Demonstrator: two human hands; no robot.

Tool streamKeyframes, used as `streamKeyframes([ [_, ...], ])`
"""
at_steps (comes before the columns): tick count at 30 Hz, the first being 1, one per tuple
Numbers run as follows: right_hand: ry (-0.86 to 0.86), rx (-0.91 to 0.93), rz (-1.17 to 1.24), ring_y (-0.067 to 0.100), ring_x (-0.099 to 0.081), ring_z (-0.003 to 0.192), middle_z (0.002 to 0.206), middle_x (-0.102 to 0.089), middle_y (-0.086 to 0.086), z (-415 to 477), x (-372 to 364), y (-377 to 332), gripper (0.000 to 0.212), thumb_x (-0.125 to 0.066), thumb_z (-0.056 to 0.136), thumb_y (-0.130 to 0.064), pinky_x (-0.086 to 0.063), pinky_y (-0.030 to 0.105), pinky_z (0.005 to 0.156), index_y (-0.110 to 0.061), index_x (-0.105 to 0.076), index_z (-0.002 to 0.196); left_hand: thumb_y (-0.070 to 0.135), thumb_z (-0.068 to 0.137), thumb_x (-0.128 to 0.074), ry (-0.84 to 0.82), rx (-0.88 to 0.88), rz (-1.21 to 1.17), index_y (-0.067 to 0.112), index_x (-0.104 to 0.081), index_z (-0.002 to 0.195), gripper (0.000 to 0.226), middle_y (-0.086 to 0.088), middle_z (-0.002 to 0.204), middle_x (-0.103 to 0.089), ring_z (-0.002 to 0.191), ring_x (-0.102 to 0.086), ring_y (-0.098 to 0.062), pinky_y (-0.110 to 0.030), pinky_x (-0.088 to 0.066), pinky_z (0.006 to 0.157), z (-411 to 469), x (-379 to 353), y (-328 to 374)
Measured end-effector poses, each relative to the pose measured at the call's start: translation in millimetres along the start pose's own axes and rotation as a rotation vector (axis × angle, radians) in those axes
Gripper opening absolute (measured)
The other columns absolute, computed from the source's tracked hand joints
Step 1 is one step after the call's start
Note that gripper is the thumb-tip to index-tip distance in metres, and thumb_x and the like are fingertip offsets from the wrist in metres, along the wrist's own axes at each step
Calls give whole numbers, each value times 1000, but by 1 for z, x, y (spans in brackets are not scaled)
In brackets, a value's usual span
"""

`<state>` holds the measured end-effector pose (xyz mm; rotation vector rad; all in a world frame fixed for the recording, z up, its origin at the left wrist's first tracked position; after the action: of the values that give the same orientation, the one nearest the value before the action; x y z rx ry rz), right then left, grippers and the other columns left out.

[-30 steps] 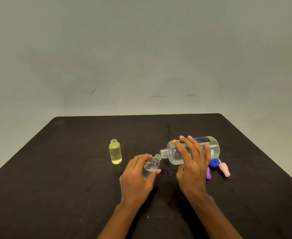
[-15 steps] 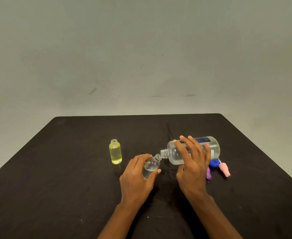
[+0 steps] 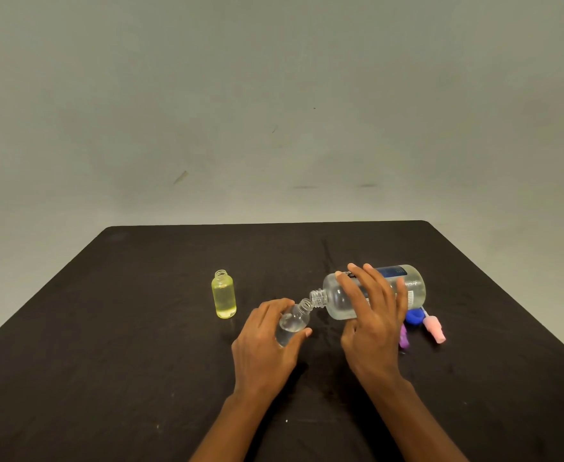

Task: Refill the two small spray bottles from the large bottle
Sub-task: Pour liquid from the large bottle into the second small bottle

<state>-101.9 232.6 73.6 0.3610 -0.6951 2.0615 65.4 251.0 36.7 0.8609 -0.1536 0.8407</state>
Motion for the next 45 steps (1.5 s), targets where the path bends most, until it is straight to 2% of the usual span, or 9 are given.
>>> streamKeyframes([
  [17, 0, 1, -8, 25, -41, 126, 124, -61, 14, 0, 0, 0, 79, -66, 45, 29, -9, 42, 115, -8, -66, 115, 29, 59, -88, -15, 15, 9, 30, -62, 102, 49, 28, 97, -57, 84, -57, 3, -6, -40, 65, 1, 0, 0],
  [30, 5, -5, -20, 24, -41, 127, 124, -61, 14, -1, 1, -1, 78, -66, 45, 30, -16, 50, 111, -8, -67, 114, 30, 60, -87, -23, 18, 10, 29, -63, 102, 48, 28, 97, -57, 86, -57, 4, -4, -40, 68, 1, -2, -1],
  [35, 5, -3, -25, 24, -40, 127, 124, -61, 14, -1, 1, 0, 79, -65, 45, 30, -10, 43, 114, -8, -67, 114, 30, 60, -87, -20, 12, 1, 28, -63, 103, 49, 27, 97, -57, 86, -58, 3, -12, -48, 67, 0, -1, -1],
  [39, 1, -3, -21, 24, -41, 127, 124, -61, 14, 0, 1, 0, 78, -65, 46, 30, -8, 41, 115, -8, -67, 114, 30, 60, -88, -22, 12, 5, 28, -63, 102, 49, 28, 97, -56, 86, -57, 4, -10, -45, 66, 1, -1, 0],
  [42, 2, -3, -15, 24, -41, 127, 124, -61, 13, 0, 1, 0, 78, -65, 46, 30, -9, 42, 115, -8, -66, 114, 29, 60, -88, -21, 16, 6, 28, -63, 103, 49, 27, 97, -58, 86, -58, 3, -13, -47, 66, 0, -1, -1],
  [45, 3, -3, -11, 23, -41, 127, 124, -61, 13, 0, 1, -1, 78, -64, 46, 30, -11, 45, 114, -9, -67, 114, 28, 59, -88, -21, 13, 5, 29, -62, 102, 50, 28, 97, -57, 85, -58, 3, -9, -44, 67, 0, -1, -1],
])
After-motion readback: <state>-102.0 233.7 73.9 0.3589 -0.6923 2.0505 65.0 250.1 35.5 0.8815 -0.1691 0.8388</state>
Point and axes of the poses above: each hand's wrist, its own z-axis towards the middle knuckle, its own x-axis out of the back of the hand, y = z × x, the point moved 7 cm from there along z, towards the middle knuckle
